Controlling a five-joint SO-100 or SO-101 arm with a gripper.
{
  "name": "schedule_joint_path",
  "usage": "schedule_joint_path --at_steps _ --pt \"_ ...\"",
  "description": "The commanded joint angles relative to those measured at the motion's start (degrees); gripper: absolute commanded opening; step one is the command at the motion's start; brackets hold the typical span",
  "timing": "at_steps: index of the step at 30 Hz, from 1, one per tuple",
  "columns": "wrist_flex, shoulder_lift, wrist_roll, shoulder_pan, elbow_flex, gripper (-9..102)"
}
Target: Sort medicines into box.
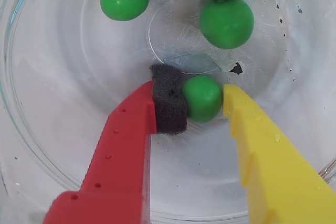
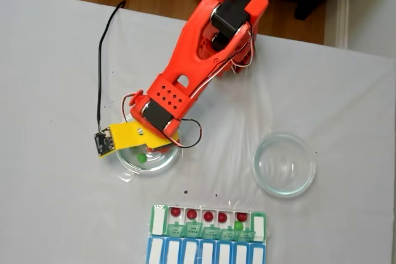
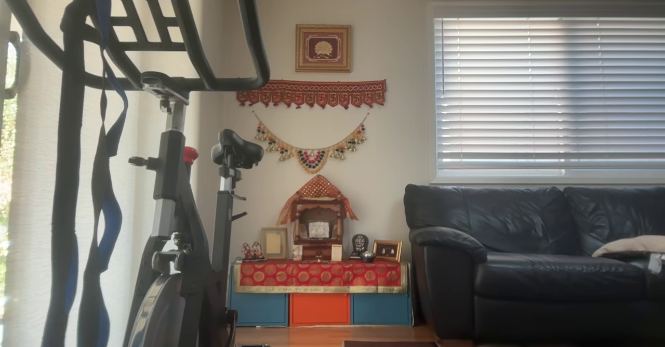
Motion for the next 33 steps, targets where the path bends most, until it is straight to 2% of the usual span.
schedule_joint_path --at_steps 1,7,19,22,26,33 --pt "0.09 1.41 0.62 -0.62 -0.09 8" --pt "0.97 1.58 0.53 -0.97 -0.26 1" --pt "7.21 3.16 -0.09 -0.88 -5.80 1" --pt "8.09 2.81 2.02 -0.62 -10.20 1" --pt "14.59 -0.09 4.39 -0.97 -20.04 1" --pt "20.21 0.97 10.20 -4.92 -29.71 1"
